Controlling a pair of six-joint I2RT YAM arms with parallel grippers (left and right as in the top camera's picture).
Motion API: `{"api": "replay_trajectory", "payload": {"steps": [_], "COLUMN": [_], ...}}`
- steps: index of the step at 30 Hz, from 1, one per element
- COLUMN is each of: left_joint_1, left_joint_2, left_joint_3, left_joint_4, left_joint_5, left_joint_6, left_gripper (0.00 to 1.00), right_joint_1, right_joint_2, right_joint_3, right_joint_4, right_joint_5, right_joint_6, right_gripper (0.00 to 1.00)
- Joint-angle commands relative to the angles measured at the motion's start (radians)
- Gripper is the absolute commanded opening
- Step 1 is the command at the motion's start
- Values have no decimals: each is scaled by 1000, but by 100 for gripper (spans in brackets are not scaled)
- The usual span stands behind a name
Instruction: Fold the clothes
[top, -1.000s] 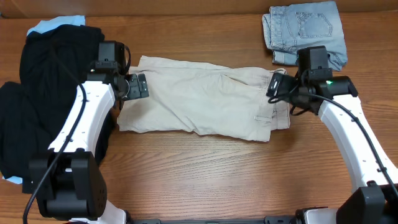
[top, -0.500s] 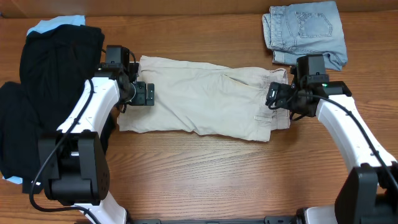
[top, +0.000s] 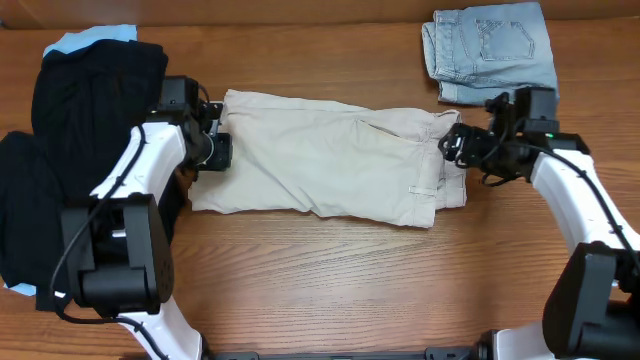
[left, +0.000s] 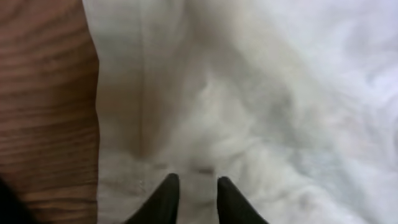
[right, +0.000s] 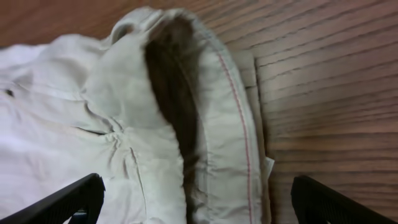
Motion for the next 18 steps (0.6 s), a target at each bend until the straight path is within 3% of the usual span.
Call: {"api": "replay_trajectory", "payload": {"steps": [1,6,18], "left_joint_1": [33,64,63], "left_joint_2": [20,32,33], "left_joint_3": [-6,-6,-6], "left_joint_4": [8,14,13], "left_joint_5": [89,139,143], "left_joint_6": [16,16,15], "left_gripper": [15,9,6], "right_joint_1": [-65,-126,-127], "right_joint_2": [29,106,281], "right_joint_3": [-8,-8,-9], "right_joint_4": [20,35,37], "right_joint_5": [-183,-309,-347], "right_joint_6": [-61,-113,-139], "right_gripper": [100,100,100]}}
